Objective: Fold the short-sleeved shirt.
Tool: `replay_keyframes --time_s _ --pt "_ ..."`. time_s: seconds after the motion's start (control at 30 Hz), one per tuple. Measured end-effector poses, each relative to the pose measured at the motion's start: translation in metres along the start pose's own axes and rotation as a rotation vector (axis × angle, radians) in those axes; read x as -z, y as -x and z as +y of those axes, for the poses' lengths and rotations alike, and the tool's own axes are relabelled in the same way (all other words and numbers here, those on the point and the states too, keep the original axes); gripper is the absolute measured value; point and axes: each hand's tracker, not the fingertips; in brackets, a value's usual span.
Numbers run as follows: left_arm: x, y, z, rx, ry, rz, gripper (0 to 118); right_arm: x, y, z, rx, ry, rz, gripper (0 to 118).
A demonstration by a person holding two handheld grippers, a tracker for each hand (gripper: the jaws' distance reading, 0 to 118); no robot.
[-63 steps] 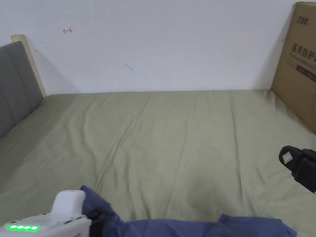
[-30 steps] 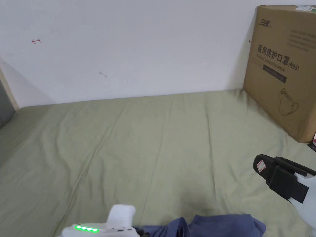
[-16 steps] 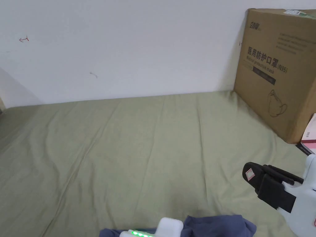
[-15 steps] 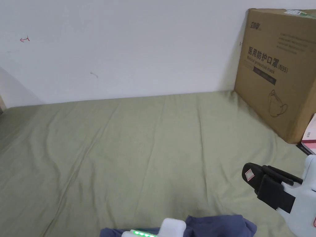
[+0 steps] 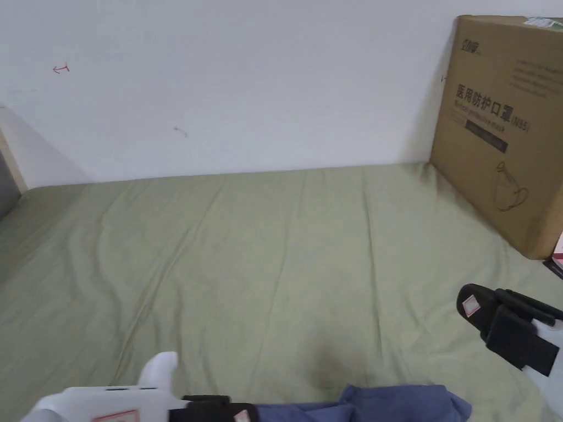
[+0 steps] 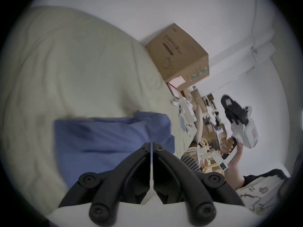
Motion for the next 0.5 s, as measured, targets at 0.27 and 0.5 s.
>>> replay_keyframes --time_s 0.27,0.5 --pt "-0.039 0.088 -0.026 -0.278 -0.068 0.031 103 0.013 0.005 -0.003 -0.010 0.032 -0.014 0" --pt "0.013 0.138 -0.050 -0.532 -0.056 -0.301 105 0.022 0.017 0.001 -0.077 0.063 -0.017 0"
